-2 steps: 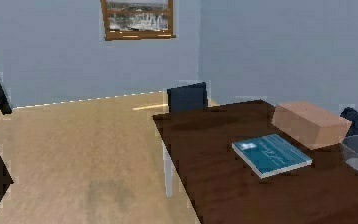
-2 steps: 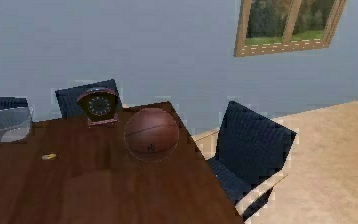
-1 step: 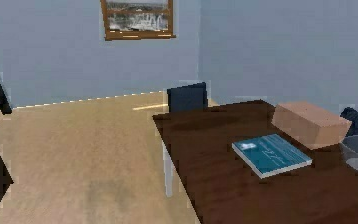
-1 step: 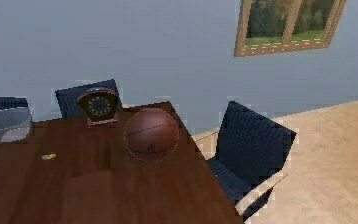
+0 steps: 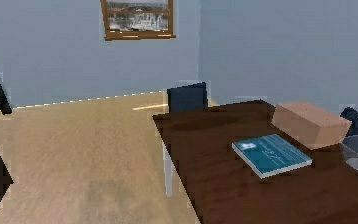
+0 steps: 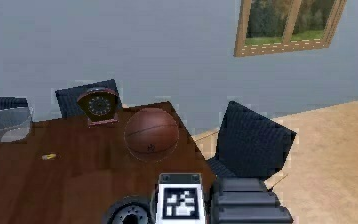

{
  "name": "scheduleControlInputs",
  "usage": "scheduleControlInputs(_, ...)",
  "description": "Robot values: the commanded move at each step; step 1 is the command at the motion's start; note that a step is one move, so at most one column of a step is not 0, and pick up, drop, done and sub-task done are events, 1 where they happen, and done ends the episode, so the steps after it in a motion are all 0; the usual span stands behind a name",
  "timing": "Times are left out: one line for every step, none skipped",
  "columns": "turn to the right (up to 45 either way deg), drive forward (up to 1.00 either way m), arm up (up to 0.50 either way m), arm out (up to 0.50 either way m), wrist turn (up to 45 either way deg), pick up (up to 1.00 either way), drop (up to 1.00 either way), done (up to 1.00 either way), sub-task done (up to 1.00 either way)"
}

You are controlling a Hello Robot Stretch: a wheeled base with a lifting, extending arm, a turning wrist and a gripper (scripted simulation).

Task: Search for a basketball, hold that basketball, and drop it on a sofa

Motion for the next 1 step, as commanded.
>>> scheduleControlInputs(0.0, 0.00, 0.00, 0.32, 0.0, 0.00, 0.00, 0.00, 0.00)
